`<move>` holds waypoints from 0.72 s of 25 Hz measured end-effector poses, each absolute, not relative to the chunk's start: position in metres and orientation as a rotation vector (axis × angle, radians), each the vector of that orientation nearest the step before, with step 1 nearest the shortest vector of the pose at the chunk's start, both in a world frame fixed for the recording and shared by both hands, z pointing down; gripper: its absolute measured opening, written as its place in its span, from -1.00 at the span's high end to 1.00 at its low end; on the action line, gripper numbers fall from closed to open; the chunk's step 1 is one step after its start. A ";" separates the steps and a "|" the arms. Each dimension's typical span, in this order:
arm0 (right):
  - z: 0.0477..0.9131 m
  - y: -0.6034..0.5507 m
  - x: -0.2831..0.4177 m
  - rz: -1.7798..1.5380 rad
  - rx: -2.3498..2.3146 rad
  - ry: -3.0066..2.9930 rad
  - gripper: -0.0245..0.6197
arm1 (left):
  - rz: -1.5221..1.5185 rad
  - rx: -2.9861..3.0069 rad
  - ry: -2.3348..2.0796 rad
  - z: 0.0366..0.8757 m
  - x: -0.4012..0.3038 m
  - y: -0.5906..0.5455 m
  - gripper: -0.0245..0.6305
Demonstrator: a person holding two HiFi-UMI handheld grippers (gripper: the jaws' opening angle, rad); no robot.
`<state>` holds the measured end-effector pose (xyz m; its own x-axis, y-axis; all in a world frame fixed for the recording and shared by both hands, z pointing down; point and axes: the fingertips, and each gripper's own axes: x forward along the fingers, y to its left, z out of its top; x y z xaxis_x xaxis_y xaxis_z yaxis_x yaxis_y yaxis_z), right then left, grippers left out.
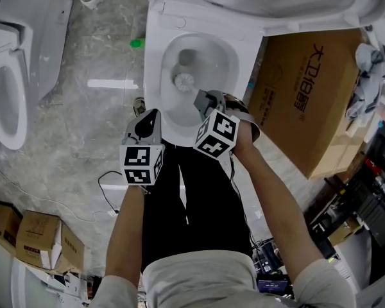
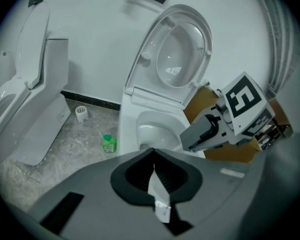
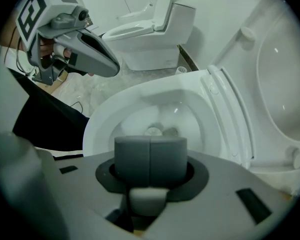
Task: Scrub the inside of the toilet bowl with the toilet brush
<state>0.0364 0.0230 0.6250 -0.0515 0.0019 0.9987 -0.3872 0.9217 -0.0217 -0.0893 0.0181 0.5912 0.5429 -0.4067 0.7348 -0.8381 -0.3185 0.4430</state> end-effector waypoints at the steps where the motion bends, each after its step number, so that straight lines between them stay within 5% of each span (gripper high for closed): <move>1: 0.624 0.019 0.032 0.318 0.307 -1.603 0.47 | 0.645 1.936 -1.011 0.591 -0.091 0.015 0.90; 18: 0.627 -0.063 0.061 0.357 0.553 -1.545 0.47 | 0.651 1.943 -0.995 0.597 -0.114 -0.010 0.90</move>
